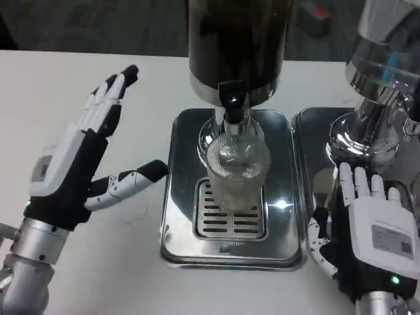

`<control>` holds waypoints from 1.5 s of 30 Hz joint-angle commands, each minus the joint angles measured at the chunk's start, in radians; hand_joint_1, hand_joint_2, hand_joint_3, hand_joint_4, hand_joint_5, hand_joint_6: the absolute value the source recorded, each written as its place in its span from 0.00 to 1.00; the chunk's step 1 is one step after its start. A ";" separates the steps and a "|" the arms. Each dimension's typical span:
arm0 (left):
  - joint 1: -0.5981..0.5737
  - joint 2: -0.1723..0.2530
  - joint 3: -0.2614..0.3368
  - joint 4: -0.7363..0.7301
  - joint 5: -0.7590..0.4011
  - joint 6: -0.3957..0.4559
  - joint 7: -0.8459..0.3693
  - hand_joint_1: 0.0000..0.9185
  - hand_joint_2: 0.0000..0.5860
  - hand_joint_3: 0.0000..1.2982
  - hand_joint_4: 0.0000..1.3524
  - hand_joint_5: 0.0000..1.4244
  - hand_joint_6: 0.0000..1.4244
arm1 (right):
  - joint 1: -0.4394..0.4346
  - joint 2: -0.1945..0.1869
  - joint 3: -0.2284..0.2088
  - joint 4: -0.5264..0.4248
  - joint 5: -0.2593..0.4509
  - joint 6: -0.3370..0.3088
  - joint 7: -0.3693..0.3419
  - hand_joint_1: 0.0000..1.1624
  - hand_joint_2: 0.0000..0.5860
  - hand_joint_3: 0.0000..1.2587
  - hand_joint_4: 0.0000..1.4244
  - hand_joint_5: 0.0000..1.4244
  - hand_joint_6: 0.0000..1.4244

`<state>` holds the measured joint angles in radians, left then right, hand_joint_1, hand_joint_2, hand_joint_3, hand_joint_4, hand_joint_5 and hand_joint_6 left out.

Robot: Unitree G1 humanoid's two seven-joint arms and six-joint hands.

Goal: Grasp the cup under the faucet to collect the drink, then remove the cup.

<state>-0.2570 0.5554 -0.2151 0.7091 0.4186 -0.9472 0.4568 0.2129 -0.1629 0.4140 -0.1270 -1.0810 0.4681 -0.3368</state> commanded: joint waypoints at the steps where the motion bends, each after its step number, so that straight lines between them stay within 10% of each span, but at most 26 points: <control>1: 0.028 0.011 0.037 -0.074 -0.169 -0.055 -0.184 0.00 0.17 0.00 0.00 0.00 0.00 | -0.014 -0.001 -0.010 0.015 0.006 -0.010 -0.010 0.28 0.96 0.00 0.00 0.00 0.00; 14: 0.006 -0.034 0.087 -0.240 -0.849 0.094 -0.943 0.00 0.17 0.00 0.00 0.01 0.01 | -0.022 0.027 -0.025 0.019 0.039 -0.005 0.004 0.28 0.96 0.00 0.00 0.00 0.00; 32: -0.131 -0.232 0.160 -0.165 -0.818 0.293 -1.237 0.00 0.18 0.00 0.00 0.05 0.04 | -0.033 0.080 -0.034 0.028 0.058 0.003 -0.004 0.28 0.97 0.00 0.00 0.00 0.00; 45: -0.169 -0.265 0.193 -0.101 -0.728 0.258 -1.273 0.00 0.18 0.02 0.00 0.10 0.09 | -0.016 0.104 -0.038 0.018 0.057 0.012 -0.008 0.29 0.97 0.00 0.00 0.00 0.00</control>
<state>-0.4148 0.2950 -0.0259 0.6013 -0.3427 -0.6706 -0.8124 0.1911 -0.0610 0.3818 -0.1072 -1.0337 0.4724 -0.3336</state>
